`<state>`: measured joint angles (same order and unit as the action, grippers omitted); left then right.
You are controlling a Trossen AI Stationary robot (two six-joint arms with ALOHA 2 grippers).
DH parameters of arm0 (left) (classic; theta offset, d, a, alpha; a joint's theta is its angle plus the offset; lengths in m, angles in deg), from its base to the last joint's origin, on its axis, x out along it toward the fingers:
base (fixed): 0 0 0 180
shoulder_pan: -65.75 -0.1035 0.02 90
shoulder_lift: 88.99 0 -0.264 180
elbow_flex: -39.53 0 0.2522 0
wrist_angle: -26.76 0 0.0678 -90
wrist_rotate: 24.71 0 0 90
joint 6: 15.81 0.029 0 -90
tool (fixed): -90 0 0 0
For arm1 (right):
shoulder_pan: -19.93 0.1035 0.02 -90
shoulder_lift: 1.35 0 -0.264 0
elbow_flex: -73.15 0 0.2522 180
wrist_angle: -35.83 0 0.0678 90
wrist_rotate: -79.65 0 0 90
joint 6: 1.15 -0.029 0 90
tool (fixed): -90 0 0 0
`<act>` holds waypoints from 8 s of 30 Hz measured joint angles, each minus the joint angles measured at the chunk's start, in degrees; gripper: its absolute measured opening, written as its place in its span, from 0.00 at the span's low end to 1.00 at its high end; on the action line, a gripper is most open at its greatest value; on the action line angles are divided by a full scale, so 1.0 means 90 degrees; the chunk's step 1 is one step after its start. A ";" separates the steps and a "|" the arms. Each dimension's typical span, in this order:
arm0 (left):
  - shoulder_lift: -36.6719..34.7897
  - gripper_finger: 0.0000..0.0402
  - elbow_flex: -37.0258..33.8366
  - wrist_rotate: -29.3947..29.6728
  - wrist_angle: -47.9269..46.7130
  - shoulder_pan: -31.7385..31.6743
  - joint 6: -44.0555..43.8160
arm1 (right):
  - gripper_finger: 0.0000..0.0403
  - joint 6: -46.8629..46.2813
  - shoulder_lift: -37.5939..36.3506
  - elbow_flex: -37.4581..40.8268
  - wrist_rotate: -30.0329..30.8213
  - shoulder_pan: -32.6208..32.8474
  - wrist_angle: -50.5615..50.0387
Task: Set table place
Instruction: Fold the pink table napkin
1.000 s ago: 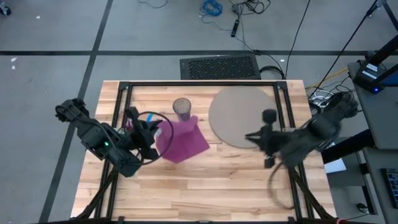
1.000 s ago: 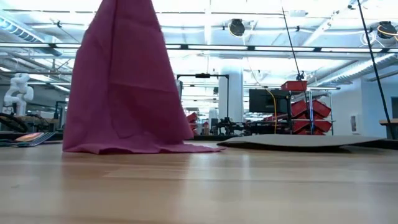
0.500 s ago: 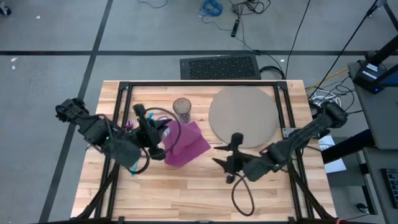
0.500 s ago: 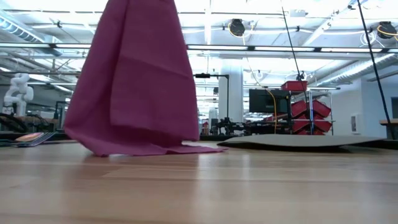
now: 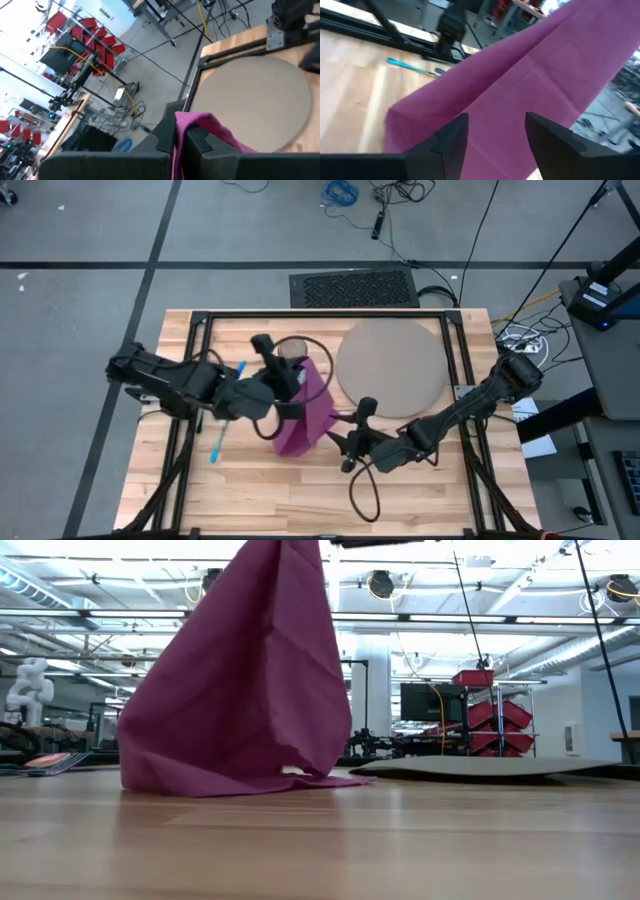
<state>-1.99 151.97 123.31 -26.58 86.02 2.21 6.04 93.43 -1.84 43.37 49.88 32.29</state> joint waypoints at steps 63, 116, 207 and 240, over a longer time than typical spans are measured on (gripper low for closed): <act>0.1081 0.00 0.2025 -0.0251 0.0605 0.0044 0.1720 | 0.33 -0.6590 0.1053 0.0081 0.2654 0.0144 -0.4108; 0.0109 0.00 0.2020 0.0456 -0.1609 -0.0203 0.0867 | 0.00 -0.0693 -0.3150 -0.2953 0.0007 -0.0190 -0.7010; 0.0196 0.00 -0.0547 -0.1457 -0.4341 0.3646 -0.6311 | 0.00 -0.3158 -0.0655 -0.2205 -0.1302 0.2983 -0.5919; 0.0206 0.00 -0.3144 -0.2599 -0.3063 0.1466 -0.5124 | 0.00 -0.3927 -0.0538 -0.0106 -0.2557 0.1220 -0.5932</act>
<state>-0.13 123.68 99.92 -54.15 99.21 -43.91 -29.30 88.58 -2.79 20.35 60.86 -21.09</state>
